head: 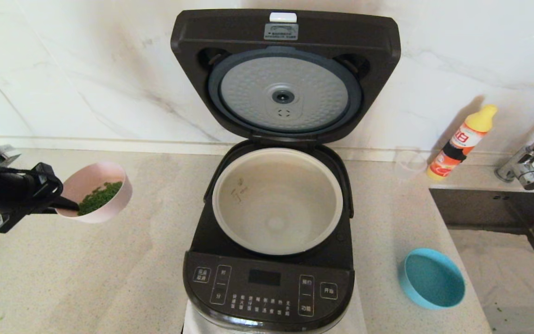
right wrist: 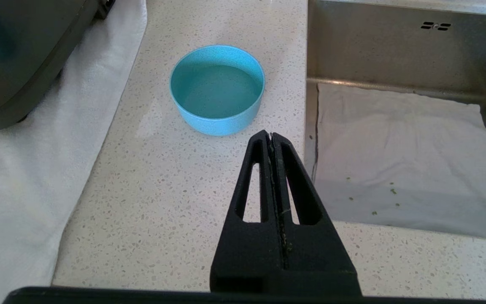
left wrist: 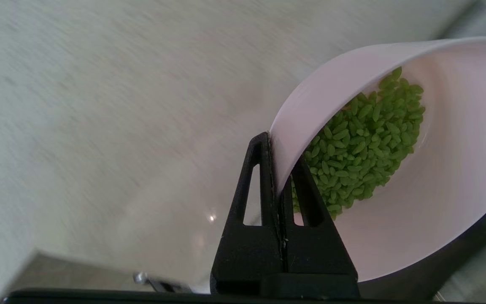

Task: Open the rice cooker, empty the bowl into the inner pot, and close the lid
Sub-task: Pour the chopped green onions from the bowl into the rice cooker

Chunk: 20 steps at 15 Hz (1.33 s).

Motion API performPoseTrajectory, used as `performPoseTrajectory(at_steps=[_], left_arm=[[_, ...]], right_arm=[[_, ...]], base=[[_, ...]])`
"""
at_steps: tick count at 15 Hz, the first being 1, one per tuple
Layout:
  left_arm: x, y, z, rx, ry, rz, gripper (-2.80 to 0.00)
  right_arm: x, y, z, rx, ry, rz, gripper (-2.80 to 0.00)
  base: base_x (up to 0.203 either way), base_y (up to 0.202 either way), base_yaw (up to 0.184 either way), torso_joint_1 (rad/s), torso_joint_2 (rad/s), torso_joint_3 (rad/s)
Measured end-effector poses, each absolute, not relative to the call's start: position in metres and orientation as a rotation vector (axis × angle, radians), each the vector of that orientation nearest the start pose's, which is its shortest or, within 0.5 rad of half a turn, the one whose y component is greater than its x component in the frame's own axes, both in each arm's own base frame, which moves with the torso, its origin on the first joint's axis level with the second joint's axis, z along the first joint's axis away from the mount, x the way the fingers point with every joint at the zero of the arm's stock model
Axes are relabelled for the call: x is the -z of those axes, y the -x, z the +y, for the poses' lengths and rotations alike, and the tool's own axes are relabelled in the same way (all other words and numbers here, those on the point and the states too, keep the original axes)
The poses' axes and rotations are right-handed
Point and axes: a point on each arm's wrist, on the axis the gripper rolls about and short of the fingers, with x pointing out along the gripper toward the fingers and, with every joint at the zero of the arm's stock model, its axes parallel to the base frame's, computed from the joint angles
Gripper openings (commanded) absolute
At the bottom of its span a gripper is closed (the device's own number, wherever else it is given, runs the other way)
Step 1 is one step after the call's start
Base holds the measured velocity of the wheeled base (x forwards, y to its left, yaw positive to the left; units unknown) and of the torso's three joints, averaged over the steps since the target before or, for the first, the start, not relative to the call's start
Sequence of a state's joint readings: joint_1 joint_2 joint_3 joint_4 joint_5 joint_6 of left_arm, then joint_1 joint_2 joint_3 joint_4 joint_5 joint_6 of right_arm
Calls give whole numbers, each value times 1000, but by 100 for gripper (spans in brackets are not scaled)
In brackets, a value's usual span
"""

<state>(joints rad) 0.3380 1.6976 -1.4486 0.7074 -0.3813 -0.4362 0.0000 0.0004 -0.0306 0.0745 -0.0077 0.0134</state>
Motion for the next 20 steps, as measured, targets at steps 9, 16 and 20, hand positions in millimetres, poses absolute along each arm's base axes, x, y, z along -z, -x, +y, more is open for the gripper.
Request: performPoseTrajectory(at_steps=[9, 16, 20], left_arm=[[-306, -265, 5, -82, 532, 889, -280], [-330, -258, -48, -47, 422, 886, -280], [-328, -259, -75, 3, 389, 883, -280]], right_arm=[[-76, 25, 0, 8, -14, 44, -280], [-76, 25, 0, 8, -13, 45, -280], [-76, 25, 0, 8, -14, 44, -280]], base=[[0, 0, 0, 0, 0, 0], [0, 0, 0, 0, 0, 0], [0, 0, 0, 0, 0, 0]])
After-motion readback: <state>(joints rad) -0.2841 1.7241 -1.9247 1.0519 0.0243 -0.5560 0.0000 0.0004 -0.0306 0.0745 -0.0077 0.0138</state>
